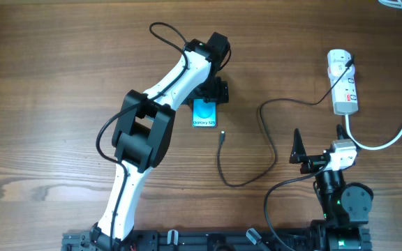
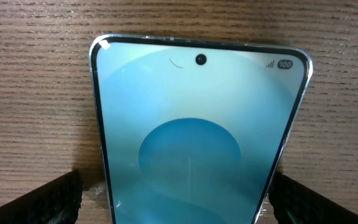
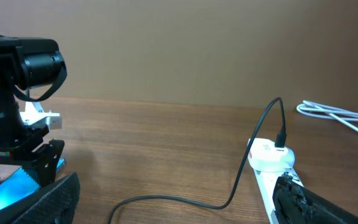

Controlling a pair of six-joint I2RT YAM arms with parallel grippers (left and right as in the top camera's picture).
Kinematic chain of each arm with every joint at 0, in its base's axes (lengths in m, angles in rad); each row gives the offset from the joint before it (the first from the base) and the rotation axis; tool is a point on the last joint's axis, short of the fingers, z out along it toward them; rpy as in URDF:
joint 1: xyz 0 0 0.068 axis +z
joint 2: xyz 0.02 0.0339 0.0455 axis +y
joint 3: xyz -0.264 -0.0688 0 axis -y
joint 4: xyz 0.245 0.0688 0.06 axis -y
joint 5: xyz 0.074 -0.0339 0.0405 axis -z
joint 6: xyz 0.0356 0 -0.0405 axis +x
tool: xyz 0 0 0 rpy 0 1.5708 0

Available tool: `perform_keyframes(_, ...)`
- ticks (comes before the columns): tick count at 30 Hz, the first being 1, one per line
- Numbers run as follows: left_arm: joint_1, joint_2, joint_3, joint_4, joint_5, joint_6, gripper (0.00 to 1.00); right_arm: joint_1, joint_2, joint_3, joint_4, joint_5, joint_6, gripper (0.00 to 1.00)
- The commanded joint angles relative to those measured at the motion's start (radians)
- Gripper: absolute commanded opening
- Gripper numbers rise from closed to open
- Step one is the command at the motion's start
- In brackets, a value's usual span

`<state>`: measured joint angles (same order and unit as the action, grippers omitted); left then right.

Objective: Plug charger to phone and switch on socket
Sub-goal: 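Lower the left gripper and close it on the phone's top edge, then lift the phone with the left gripper and tilt it upright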

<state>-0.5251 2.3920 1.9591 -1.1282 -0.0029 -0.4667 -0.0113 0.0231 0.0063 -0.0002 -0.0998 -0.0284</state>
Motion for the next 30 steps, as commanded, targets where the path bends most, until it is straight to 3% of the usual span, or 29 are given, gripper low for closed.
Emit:
perform_keyframes(1,-0.008,0.038,-0.011,0.012,-0.013,-0.013,1.00,-0.004,-0.002,-0.001,0.004,0.004,-0.010,1.00)
perform_keyframes(10,-0.008,0.038,-0.011,0.014,-0.002,-0.013,1.00,-0.004,-0.002,-0.001,0.004,0.004,-0.010,1.00)
perform_keyframes(13,-0.008,0.038,-0.011,0.014,-0.002,-0.013,0.92,-0.004,-0.002,-0.001,0.004,0.004,-0.010,1.00)
perform_keyframes(17,-0.008,0.038,-0.011,0.014,-0.002,-0.013,0.74,-0.004,-0.002,-0.001,0.004,0.004,-0.010,1.00)
perform_keyframes(20,-0.008,0.038,-0.011,0.014,-0.002,-0.013,0.73,-0.004,-0.002,-0.001,0.004,0.003,-0.010,1.00)
perform_keyframes(22,-0.008,0.038,-0.011,0.014,-0.002,-0.013,0.81,-0.004,-0.002,-0.001,0.004,0.004,-0.010,1.00)
perform_keyframes(24,-0.008,0.038,-0.011,0.014,-0.002,-0.013,0.82,-0.004,-0.002,-0.001,0.004,0.004,-0.010,1.00)
perform_keyframes(27,-0.008,0.038,-0.011,0.015,0.010,-0.013,0.72,-0.004,-0.002,-0.001,0.004,0.003,-0.010,1.00)
perform_keyframes(28,-0.008,0.038,-0.011,0.015,0.010,-0.013,0.91,-0.004,-0.002,-0.001,0.004,0.004,-0.010,1.00)
perform_keyframes(29,-0.008,0.038,-0.011,0.015,0.010,-0.013,1.00,-0.004,-0.002,-0.001,0.004,0.004,-0.010,1.00)
perform_keyframes(30,-0.008,0.038,-0.011,0.015,0.010,-0.013,1.00,-0.004,-0.002,-0.001,0.004,0.004,-0.010,1.00)
